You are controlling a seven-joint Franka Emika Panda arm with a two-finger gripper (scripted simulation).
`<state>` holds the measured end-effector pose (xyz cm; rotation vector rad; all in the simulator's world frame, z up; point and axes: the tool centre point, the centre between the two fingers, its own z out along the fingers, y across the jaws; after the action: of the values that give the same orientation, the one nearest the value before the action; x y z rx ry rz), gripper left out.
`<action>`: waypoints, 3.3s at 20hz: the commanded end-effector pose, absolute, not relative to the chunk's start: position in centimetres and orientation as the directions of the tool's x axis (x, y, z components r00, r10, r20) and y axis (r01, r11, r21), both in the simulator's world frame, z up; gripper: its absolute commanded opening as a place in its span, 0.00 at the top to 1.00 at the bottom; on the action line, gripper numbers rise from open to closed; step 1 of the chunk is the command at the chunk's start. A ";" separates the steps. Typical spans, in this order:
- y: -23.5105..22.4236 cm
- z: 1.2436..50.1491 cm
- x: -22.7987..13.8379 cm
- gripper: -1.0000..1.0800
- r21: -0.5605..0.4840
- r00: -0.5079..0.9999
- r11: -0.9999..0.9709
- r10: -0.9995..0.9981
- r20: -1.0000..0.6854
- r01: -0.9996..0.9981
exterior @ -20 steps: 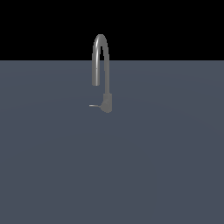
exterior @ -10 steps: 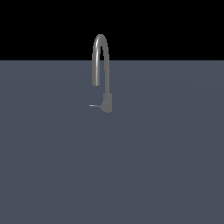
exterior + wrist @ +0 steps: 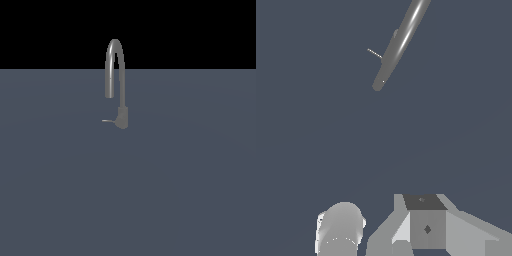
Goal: Turn on the faucet by rotating a designated handle.
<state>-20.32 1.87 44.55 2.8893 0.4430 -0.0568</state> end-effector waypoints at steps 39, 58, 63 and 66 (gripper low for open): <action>8.7 28.7 -7.8 1.00 0.633 0.430 0.034 0.706 -0.563 0.774; 9.7 22.4 -4.7 1.00 0.571 0.234 0.430 0.618 -0.751 0.700; 9.8 20.6 -3.9 1.00 0.536 0.188 0.526 0.575 -0.796 0.660; 9.9 19.6 -3.4 1.00 0.511 0.162 0.582 0.546 -0.822 0.633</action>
<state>-3.67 9.84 20.09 1.0906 1.4837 -0.0838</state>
